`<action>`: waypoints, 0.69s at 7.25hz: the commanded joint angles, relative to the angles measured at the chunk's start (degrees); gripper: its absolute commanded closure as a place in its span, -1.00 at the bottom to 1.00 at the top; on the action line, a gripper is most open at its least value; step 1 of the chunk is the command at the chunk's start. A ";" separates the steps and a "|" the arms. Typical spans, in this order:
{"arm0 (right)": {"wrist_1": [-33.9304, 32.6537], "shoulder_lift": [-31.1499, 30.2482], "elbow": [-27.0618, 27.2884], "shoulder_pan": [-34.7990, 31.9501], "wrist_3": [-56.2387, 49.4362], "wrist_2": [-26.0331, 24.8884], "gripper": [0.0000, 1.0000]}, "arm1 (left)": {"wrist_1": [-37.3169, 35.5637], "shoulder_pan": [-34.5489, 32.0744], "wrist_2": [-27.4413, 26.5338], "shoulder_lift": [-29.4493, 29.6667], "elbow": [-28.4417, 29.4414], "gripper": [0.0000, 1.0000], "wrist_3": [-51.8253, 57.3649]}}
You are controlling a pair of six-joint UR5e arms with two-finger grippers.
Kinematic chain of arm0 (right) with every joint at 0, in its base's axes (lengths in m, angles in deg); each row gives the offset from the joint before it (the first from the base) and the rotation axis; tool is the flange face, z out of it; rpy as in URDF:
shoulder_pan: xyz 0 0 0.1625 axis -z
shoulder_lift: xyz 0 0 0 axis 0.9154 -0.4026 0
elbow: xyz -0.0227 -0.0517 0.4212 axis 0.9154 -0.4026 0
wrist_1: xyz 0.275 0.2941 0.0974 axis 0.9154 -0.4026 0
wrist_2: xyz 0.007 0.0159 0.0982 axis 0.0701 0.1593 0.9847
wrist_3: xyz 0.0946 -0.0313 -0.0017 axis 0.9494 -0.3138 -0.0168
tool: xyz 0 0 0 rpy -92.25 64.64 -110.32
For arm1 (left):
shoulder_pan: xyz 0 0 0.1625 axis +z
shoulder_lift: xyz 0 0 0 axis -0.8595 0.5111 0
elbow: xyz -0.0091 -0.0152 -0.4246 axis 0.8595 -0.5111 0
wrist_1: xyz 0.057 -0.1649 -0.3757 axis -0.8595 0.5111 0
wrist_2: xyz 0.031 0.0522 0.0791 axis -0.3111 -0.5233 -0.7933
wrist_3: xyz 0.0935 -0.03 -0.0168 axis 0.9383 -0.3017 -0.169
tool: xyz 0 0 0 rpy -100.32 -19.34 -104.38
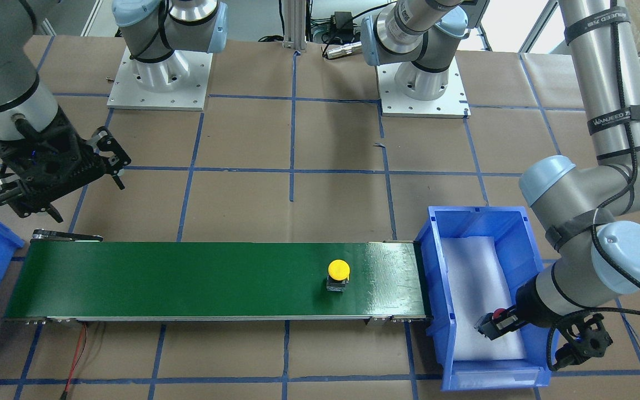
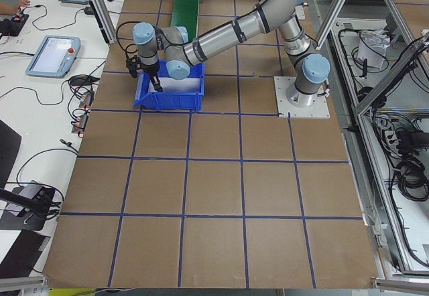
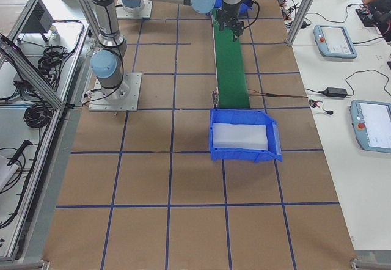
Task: Transport two buttons from left to right
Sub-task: 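Carry the red button onto the belt while the right gripper moves over the belt end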
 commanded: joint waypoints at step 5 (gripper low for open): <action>-17.20 1.63 13.82 10.10 -34.33 -0.17 -0.99 | 11.58 -2.97 -0.21 -10.64 0.10 0.22 4.46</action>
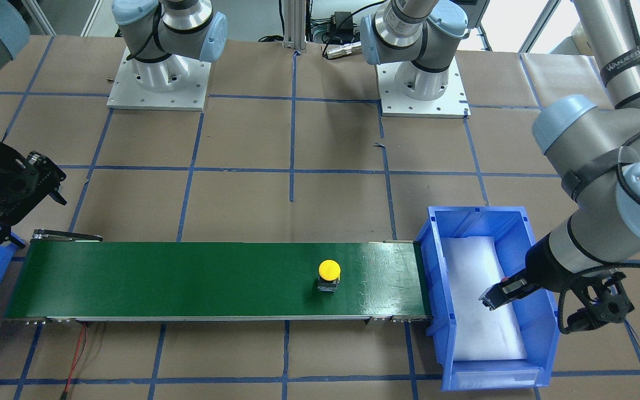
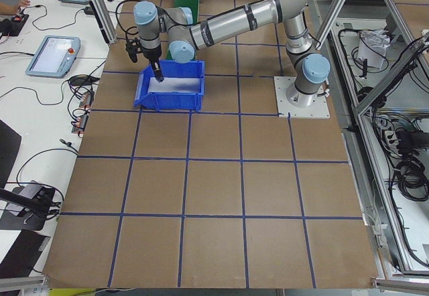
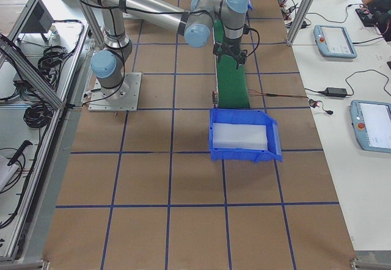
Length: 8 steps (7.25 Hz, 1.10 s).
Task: Transport two buttons from left to right
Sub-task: 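Carry the red button onto the belt while the right gripper moves over the belt end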
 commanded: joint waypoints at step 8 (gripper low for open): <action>-13.54 7.27 2.42 2.29 -22.01 3.95 -0.96 | -7.35 -16.73 -2.60 -0.03 -6.66 0.23 12.48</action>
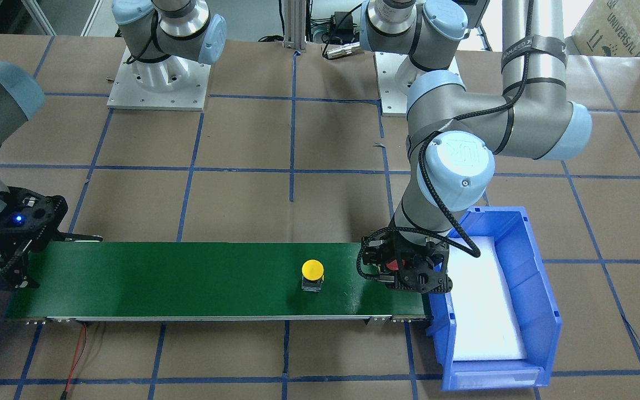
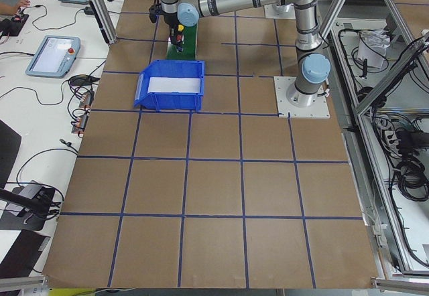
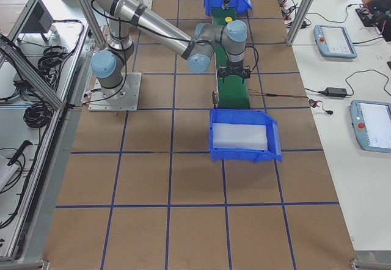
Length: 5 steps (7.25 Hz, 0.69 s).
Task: Transport two buttons from left to right
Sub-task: 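Carry the red button onto the belt while the right gripper moves over the belt end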
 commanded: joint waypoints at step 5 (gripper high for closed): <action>2.35 0.79 -3.33 -0.06 -2.90 0.24 -0.94 | -6.44 -0.77 0.13 0.77 -3.34 0.20 11.87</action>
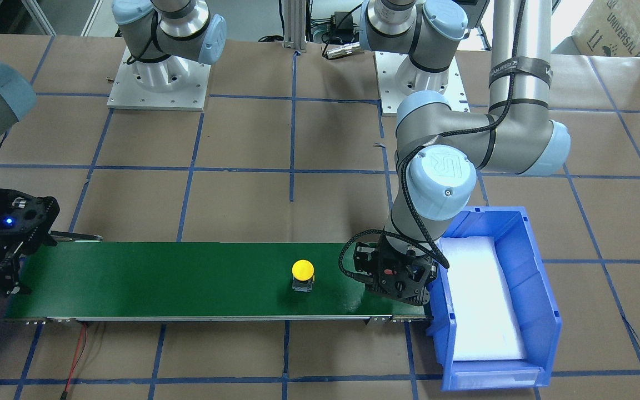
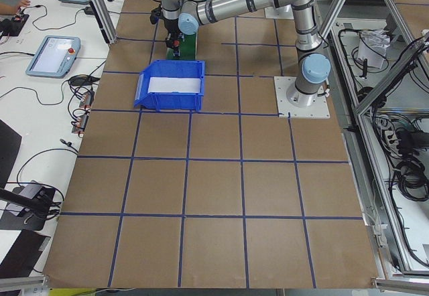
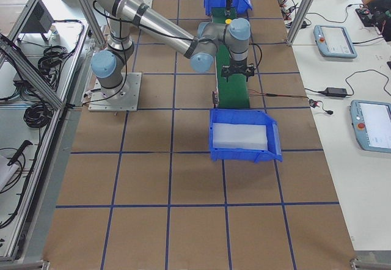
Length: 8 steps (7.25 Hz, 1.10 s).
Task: Transport two buttons from left to right
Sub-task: 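Carry the red button onto the belt while the right gripper moves over the belt end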
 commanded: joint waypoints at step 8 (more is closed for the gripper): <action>1.73 1.92 -2.49 -0.13 -6.15 -0.29 -0.94 | 10.97 1.91 -0.34 -10.17 0.12 -1.00 -0.95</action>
